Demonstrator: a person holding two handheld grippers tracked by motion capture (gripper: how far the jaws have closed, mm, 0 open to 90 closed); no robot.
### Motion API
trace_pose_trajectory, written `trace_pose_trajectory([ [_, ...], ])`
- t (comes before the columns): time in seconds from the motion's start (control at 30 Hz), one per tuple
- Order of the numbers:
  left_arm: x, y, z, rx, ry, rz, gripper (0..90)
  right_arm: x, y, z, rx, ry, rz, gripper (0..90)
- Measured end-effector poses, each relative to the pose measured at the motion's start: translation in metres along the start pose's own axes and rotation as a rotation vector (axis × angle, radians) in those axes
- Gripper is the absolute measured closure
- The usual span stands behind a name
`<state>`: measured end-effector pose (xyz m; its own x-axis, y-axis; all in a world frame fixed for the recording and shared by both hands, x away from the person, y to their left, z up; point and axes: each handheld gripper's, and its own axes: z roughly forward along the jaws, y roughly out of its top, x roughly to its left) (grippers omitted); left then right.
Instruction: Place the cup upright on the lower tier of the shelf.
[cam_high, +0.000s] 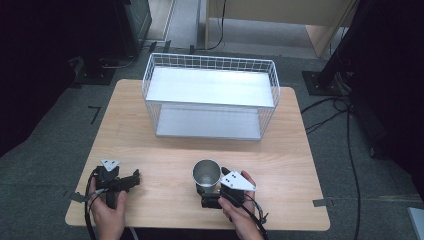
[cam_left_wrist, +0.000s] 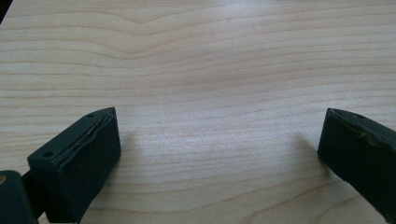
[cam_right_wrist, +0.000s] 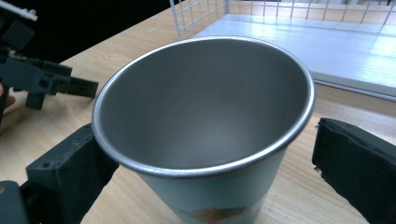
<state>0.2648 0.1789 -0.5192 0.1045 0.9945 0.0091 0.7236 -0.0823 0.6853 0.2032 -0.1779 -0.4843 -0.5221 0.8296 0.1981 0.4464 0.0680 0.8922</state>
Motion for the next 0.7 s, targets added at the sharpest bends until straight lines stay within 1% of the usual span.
trace_pose_trajectory([
  [0.07,0.0,0.0,0.0,0.0,0.0,0.0,0.0,0.0,-0.001,0.003,-0.01,0.008,0.016,0.2],
  [0.1,0.0,0.0,0.0,0.0,0.0,0.001,0.0,0.0,-0.001,0.005,-0.011,0.008,0.015,0.2],
  [0.23,0.0,0.0,0.0,-0.001,0.0,0.0,0.0,0.001,-0.003,0.012,-0.01,-0.008,0.017,0.0],
  [0.33,0.0,0.0,0.0,-0.001,0.0,0.0,0.0,0.004,-0.004,0.016,-0.022,-0.028,0.003,0.0],
  [0.43,0.0,0.0,0.0,0.001,0.0,0.002,0.0,0.006,-0.005,0.021,-0.021,-0.033,-0.01,0.0],
  [0.53,0.0,0.0,0.0,0.0,0.0,0.001,0.0,0.007,-0.004,0.024,-0.024,-0.042,-0.009,0.0],
  [0.63,0.0,0.0,0.0,0.0,0.0,0.0,0.0,0.008,-0.003,0.027,-0.025,-0.038,-0.012,0.0],
  [0.67,0.0,0.0,0.0,0.0,0.0,0.002,0.0,0.008,-0.003,0.027,-0.029,-0.043,-0.018,2.0],
  [0.7,0.0,0.0,0.0,0.0,0.0,0.0,0.0,0.009,-0.003,0.027,-0.039,-0.058,-0.023,7.0],
])
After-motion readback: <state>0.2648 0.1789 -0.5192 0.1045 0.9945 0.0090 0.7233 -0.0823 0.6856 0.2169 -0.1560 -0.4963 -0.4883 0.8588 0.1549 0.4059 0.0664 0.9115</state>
